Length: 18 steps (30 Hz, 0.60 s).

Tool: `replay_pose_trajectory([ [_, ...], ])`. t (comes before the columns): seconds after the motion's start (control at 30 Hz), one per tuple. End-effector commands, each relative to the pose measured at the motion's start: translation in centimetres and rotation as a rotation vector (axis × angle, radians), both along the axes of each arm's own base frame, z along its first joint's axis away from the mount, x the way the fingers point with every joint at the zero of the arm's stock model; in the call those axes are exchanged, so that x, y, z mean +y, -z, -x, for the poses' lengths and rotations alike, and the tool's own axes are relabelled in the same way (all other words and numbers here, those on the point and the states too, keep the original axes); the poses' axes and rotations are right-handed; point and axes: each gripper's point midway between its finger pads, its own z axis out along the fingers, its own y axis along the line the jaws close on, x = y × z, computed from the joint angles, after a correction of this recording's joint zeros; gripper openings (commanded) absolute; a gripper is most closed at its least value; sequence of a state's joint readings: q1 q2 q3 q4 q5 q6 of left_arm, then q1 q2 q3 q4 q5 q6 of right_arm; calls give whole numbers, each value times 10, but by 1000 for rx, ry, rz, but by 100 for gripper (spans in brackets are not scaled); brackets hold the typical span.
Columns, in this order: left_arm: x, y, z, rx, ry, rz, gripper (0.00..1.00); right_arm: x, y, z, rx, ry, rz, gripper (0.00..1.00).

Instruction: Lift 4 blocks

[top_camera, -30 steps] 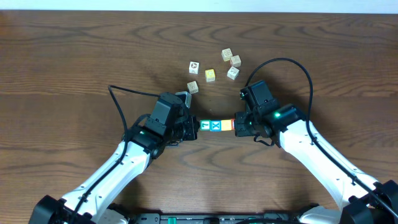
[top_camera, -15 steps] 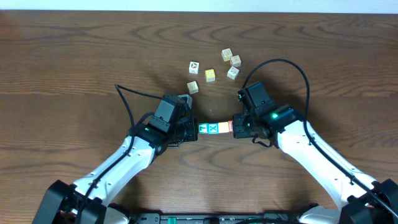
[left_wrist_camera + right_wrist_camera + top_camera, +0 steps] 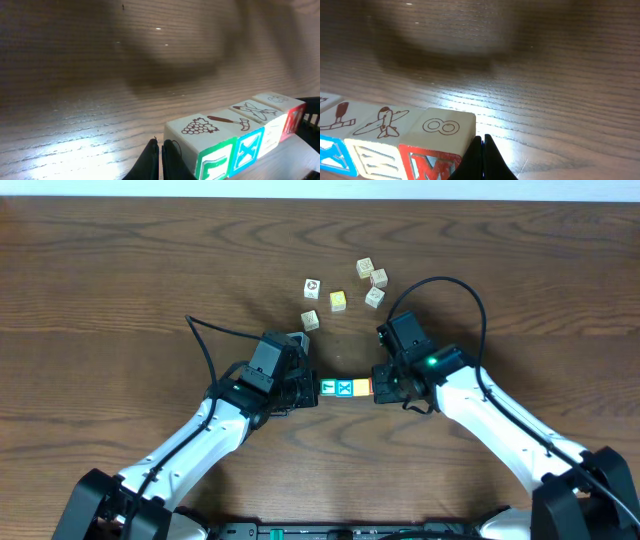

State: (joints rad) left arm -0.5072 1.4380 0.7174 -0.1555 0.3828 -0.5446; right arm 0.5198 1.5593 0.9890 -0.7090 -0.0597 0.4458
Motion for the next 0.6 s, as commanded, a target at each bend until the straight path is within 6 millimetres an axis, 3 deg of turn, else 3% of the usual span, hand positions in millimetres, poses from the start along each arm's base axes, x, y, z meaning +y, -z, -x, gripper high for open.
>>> replay_pose_trajectory([
  [0.0,-40,-35,6,-44,140,133,7,52,-16,15,57,-116,-196,1],
  [0.2,-40,-32,6,-39,139,130,7,54,-17,13,46,-117,-202,1],
  [0.57,-39,-10,7,19,136,100,7,54,-6,14,75,-114,-185,1],
])
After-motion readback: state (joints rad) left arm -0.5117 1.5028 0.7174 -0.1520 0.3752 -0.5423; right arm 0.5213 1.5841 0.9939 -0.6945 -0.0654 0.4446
